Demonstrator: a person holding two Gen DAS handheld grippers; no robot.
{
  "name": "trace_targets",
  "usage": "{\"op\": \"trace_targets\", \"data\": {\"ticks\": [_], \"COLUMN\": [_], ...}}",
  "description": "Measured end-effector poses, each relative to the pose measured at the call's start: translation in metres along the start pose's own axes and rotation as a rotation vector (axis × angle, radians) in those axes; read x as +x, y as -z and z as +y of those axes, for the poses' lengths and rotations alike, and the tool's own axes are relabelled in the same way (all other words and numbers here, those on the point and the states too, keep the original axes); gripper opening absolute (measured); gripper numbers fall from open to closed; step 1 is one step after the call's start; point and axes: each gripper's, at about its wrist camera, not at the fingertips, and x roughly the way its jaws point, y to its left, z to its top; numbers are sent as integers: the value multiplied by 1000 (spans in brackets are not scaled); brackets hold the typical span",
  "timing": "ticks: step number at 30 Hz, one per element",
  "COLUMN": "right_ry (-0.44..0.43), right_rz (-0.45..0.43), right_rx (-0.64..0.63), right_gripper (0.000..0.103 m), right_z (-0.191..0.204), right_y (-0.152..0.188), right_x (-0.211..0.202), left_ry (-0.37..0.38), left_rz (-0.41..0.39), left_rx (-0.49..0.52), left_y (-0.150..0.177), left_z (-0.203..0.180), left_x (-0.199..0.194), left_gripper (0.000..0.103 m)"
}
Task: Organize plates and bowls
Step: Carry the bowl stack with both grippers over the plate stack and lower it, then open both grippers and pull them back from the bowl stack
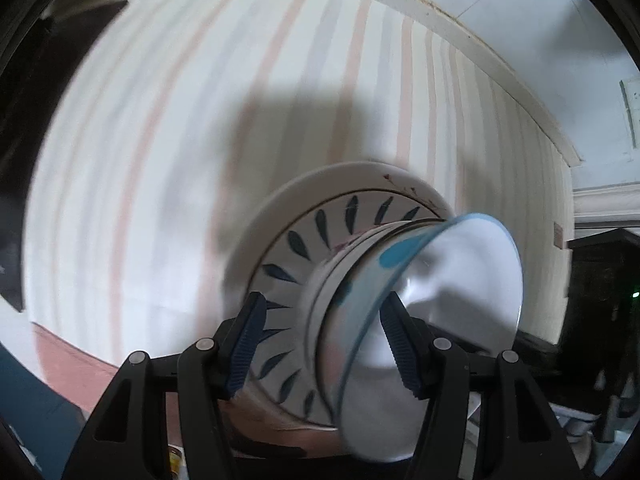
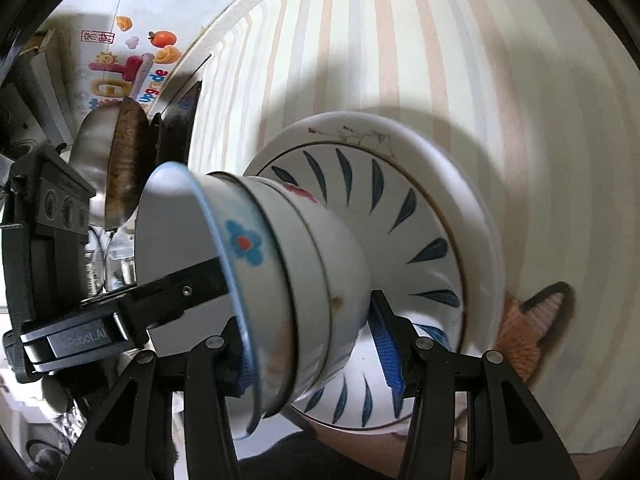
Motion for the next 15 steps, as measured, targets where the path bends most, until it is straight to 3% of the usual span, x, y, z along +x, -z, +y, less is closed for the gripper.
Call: {"op": "trace_targets", "data": {"ticks": [6, 10, 11, 15], "right_ry": [119, 225, 252, 352], "right_rz": [-106, -182, -204, -287], "right_rx": [-70, -109, -114, -129], "right_gripper": [53, 71, 80, 88], "right_z": [22, 43, 48, 65], "right_y": [10, 25, 31, 51], "right_x": [-35, -58, -64, -82], "left_ry": [-80, -137, -152, -183], "left_rz": [-79, -168, -199, -288], "left_rx": [38, 77, 88, 122], "left_y": [15, 27, 31, 43], "left_z": [0, -3, -4, -2], "left_x": [-26, -50, -58, -80], "left_gripper": [58, 86, 86, 86]}}
